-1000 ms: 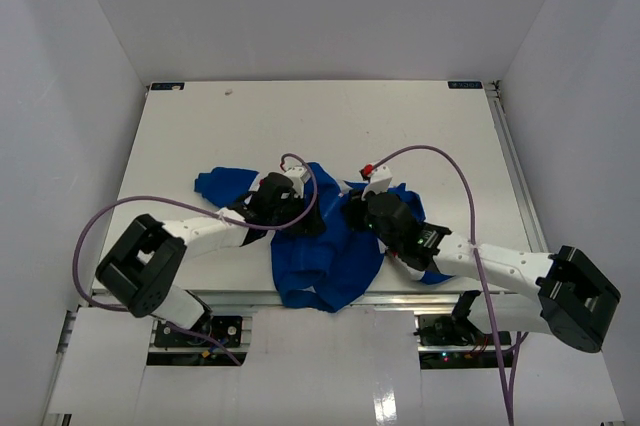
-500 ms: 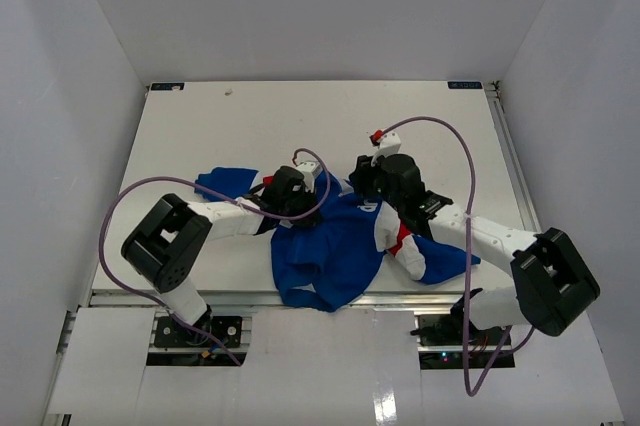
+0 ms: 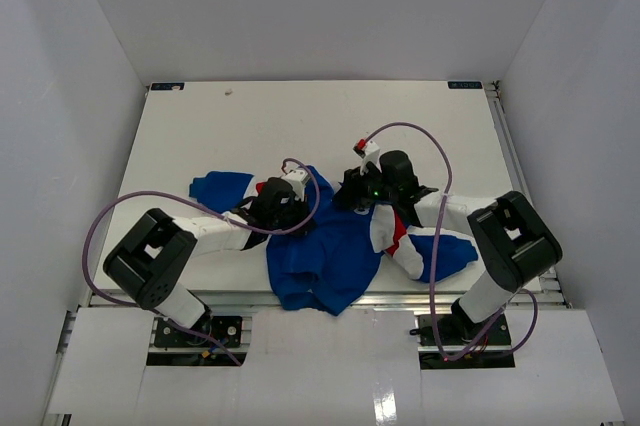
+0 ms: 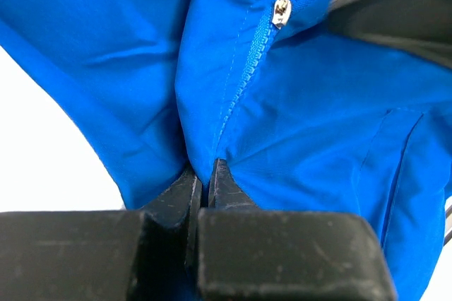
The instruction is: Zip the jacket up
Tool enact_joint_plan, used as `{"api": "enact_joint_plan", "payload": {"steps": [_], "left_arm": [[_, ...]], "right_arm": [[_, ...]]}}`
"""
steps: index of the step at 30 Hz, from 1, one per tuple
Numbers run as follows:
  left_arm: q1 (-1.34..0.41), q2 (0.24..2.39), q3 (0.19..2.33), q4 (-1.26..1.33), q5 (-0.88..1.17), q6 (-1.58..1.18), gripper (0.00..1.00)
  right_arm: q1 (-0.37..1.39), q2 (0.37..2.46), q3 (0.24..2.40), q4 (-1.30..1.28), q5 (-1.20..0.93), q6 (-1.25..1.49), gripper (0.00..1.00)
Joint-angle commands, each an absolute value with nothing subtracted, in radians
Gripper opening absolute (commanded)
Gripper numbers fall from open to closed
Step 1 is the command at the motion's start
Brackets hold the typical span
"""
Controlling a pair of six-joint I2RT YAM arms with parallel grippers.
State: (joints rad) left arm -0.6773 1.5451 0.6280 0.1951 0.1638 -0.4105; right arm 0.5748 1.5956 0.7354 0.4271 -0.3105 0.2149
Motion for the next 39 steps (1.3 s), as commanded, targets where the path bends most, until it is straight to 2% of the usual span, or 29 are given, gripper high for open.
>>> {"api": "enact_joint_plan", "payload": {"steps": [1, 8, 12, 15, 21, 28, 34, 37, 39], "left_arm": [[-0.678, 1.474, 0.607, 0.221, 0.14, -0.387, 0.0], [-0.678, 1.483, 0.608, 0.22, 0.136, -0.384, 0.0], [-0.676, 1.494, 0.612, 0.222, 0.14, -0.387, 0.0], [-0.677, 1.496, 0.614, 0.219, 0.135, -0.387, 0.0], [-0.676, 1.504, 0.616, 0.216, 0.132, -0.388, 0.0], [-0.678, 1.509, 0.62, 0.212, 0.136, -0.39, 0.0], [-0.678, 1.515, 0.622, 0.212, 0.139, -0.391, 0.0], [-0.678, 1.52, 0.624, 0.213, 0.143, -0.393, 0.0], [-0.678, 1.525, 0.625, 0.215, 0.144, -0.394, 0.0]], "right_arm": [[0.539, 1.655, 0.794, 0.489, -0.447, 0.198, 0.6], [0.507, 1.755, 0.835, 0.503, -0.545, 0.214, 0.64], [0.5, 1.796, 0.856, 0.533, -0.603, 0.228, 0.62], [0.497, 1.806, 0.85, 0.571, -0.631, 0.242, 0.57], [0.497, 1.814, 0.849, 0.617, -0.664, 0.266, 0.27], [0.491, 1.792, 0.82, 0.65, -0.643, 0.291, 0.27], [0.474, 1.766, 0.787, 0.663, -0.609, 0.324, 0.13], [0.459, 1.756, 0.768, 0.688, -0.623, 0.341, 0.11], [0.455, 1.755, 0.763, 0.7, -0.636, 0.345, 0.13]]}}
